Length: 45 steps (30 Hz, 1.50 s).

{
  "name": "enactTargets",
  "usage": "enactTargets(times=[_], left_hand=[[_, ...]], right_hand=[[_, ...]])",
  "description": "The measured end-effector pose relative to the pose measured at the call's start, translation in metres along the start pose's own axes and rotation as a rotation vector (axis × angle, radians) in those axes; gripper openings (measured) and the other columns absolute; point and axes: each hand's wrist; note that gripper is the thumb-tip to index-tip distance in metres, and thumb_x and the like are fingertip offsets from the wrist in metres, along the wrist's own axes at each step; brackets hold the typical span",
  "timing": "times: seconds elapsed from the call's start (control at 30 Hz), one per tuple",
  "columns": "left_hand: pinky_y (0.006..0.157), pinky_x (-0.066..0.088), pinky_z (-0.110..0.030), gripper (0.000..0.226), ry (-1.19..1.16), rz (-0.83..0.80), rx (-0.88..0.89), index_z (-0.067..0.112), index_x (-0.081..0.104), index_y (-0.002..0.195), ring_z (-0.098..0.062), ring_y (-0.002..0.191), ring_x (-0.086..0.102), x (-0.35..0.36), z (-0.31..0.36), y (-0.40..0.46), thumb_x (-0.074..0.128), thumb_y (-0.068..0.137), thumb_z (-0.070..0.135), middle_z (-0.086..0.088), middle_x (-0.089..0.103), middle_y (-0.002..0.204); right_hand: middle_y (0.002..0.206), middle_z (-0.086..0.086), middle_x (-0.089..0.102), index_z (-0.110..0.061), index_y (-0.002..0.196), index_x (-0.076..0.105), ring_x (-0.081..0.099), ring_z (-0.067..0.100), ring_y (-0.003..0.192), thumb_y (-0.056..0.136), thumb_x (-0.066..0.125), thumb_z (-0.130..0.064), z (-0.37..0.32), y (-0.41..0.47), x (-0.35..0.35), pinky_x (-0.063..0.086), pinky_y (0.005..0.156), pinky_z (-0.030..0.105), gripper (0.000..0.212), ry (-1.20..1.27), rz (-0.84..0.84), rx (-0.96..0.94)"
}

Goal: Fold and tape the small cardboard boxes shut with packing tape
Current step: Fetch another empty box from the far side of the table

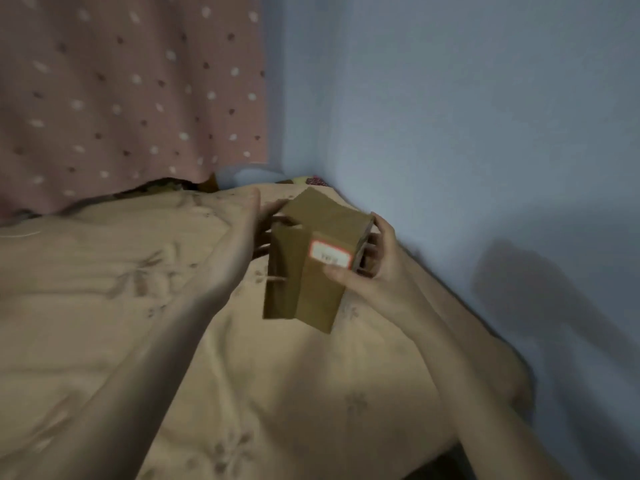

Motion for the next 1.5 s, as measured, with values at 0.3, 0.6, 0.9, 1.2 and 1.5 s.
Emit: enactTargets(times=[0.3,0.6,0.9,1.2,1.5], left_hand=[[0.070,0.044,-0.005,0.039,0.219,0.018,0.146,0.029,0.061,0.109,0.007,0.089,0.062,-0.131,-0.015,-0.208,0.077,0.073,0.030,0.025,0.066,0.097],[0.077,0.050,-0.027,0.020,0.387,0.307,0.085,0.025,0.068,0.107,-0.010,0.093,0.066,-0.219,-0.015,-0.316,0.068,0.087,0.020,0.008,0.072,0.095],[0.092,0.034,-0.043,0.027,1.378,0.428,0.258,0.030,0.074,0.105,-0.019,0.092,0.059,-0.245,-0.043,-0.399,0.066,0.083,0.017,0.009,0.069,0.087],[0.114,0.015,-0.050,0.065,1.174,0.360,-0.013,0.047,0.052,0.128,-0.020,0.147,0.007,-0.335,-0.090,-0.461,0.058,0.069,0.073,0.012,0.020,0.156],[0.100,0.042,-0.025,0.037,0.467,0.667,-0.277,0.018,0.054,0.123,-0.018,0.113,0.052,-0.448,-0.189,-0.476,0.058,0.089,0.004,-0.002,0.047,0.121]], right_hand=[[0.117,-0.004,0.062,-0.035,0.141,0.028,0.071,0.015,0.092,0.055,0.069,-0.072,-0.044,-0.096,0.162,0.059,0.064,0.029,0.102,0.373,0.044,0.315],[0.117,0.004,0.057,-0.029,0.128,0.044,0.066,0.024,0.092,0.084,0.027,-0.077,-0.056,-0.143,0.278,0.053,0.077,0.038,0.066,0.167,-0.415,0.571],[0.105,-0.008,0.059,-0.034,0.108,0.055,0.062,0.013,0.094,0.087,0.052,-0.057,-0.080,-0.162,0.334,0.054,0.070,0.033,0.031,0.237,-0.333,0.399],[0.070,0.010,0.064,-0.008,0.074,0.065,0.067,0.027,0.059,0.083,0.049,-0.001,-0.072,-0.188,0.443,0.047,0.042,0.022,0.019,0.040,-0.426,0.304],[0.084,0.018,0.062,0.010,0.092,0.061,0.063,0.023,0.075,0.087,0.046,0.006,-0.038,-0.219,0.573,0.059,0.071,0.043,0.017,0.036,-0.388,0.443]])
Point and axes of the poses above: each hand's wrist, its own y-axis towards the middle knuckle, its own x-axis out of the palm, z = x × y
